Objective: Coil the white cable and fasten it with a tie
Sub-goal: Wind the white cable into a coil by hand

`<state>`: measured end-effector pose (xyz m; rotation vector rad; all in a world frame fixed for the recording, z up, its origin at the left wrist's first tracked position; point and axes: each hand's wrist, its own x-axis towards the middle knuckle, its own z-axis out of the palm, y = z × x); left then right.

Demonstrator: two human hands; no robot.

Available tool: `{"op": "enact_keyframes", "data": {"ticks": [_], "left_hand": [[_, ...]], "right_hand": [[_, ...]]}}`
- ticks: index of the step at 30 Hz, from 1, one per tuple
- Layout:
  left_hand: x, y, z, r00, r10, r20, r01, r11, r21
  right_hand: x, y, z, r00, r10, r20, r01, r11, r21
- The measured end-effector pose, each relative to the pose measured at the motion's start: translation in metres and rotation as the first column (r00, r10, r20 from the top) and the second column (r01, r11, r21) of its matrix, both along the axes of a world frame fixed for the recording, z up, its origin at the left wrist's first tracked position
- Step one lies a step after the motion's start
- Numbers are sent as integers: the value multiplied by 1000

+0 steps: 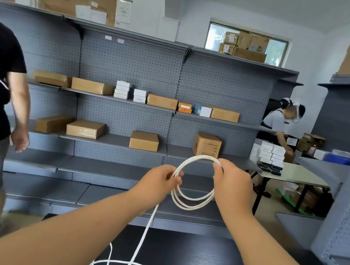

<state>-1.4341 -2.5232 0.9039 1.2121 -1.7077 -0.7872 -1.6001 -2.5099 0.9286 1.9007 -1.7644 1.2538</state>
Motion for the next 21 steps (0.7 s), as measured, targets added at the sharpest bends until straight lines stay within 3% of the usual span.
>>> {"op": "enact_keyframes", "data": {"ticks": [7, 10, 16, 21], "left_hand": [[-3, -1, 13, 990, 16, -140, -23, 999, -48], [-2, -2, 18, 998, 21, -64, -26, 997, -78], [0, -3, 30, 981, 29, 191, -4, 992, -126], [0, -2, 33, 904, 5, 427, 62, 988, -143]], "right_hand": [[-8, -4, -14, 937, 47, 347, -77, 994, 74], [-9, -3, -19, 928, 50, 370, -119, 979, 167], [-9, 0, -18, 992, 41, 117, -73, 957, 281], [4, -2, -14, 975, 121, -186, -65, 957, 281]]}}
